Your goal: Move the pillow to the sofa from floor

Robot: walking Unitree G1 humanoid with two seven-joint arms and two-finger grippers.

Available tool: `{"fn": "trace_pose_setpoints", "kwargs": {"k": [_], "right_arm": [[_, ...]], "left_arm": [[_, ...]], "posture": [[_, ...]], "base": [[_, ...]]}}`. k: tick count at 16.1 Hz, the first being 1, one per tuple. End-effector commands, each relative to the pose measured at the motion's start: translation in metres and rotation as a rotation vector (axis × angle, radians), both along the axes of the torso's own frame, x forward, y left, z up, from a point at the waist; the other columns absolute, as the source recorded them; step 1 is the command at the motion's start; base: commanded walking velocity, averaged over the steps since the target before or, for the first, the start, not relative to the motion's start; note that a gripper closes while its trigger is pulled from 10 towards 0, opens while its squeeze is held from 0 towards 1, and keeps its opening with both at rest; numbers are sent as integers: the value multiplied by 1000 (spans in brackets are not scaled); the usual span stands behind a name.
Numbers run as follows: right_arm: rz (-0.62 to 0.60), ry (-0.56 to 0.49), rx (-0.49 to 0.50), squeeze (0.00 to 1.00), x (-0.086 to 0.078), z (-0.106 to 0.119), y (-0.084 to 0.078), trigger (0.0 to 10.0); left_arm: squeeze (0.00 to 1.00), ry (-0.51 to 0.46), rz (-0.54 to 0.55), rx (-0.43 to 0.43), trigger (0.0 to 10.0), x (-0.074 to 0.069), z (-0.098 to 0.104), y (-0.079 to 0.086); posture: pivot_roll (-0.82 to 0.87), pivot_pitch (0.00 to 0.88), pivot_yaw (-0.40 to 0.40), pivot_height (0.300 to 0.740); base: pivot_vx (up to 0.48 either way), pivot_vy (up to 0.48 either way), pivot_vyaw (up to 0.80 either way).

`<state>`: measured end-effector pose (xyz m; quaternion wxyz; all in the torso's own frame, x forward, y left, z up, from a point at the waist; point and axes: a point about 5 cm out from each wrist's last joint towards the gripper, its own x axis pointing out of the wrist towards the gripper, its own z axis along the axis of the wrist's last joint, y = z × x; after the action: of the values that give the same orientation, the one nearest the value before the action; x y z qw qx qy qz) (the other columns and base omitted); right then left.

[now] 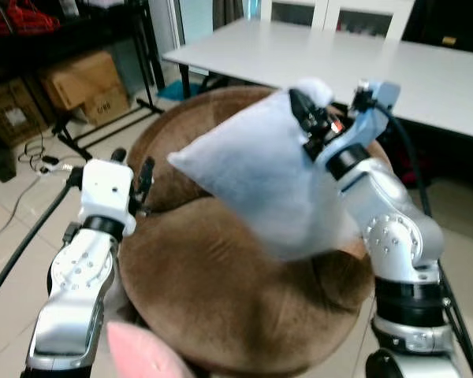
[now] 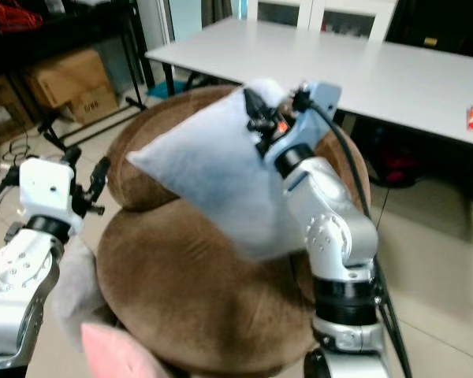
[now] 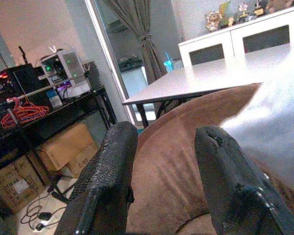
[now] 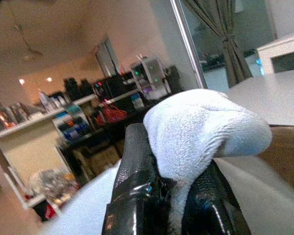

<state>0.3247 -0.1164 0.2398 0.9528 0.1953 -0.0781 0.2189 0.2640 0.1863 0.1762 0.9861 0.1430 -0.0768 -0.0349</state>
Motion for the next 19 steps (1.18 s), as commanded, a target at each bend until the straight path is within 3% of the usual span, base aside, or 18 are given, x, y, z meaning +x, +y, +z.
{"fn": "trace_pose_setpoints", "kwargs": {"k": [1, 4, 9, 11, 16, 19], "right_arm": [[9, -70, 8, 0, 2, 13, 0, 10000], [64, -73, -40, 0, 10, 12, 9, 10000], [341, -121, -98, 0, 22, 9, 51, 10000], [372, -119, -128, 0, 27, 8, 60, 10000], [293, -11, -123, 0, 44, -2, 74, 10000], [89, 181, -79, 0, 61, -15, 81, 10000]], "left_arm": [[0, 22, -27, 11, 10000, -1, -2, -3], [0, 70, -70, 33, 10000, -1, -6, -1], [0, 125, -97, 91, 10000, -6, -11, 11], [0, 158, -116, 101, 10000, -14, -14, 14], [0, 202, -149, 104, 10000, -28, -18, 14], [0, 232, -208, 94, 10000, -34, -20, 7]], "posture": [[-80, 0, 37, 740], [-89, 0, 48, 740], [-69, 0, 34, 740], [-52, 0, 19, 740], [-28, 0, -5, 740], [-22, 0, -7, 740]], "base": [[0, 0, 0], [0, 0, 0], [0, 0, 0], [0, 0, 0], [0, 0, 0], [0, 0, 0]]}}
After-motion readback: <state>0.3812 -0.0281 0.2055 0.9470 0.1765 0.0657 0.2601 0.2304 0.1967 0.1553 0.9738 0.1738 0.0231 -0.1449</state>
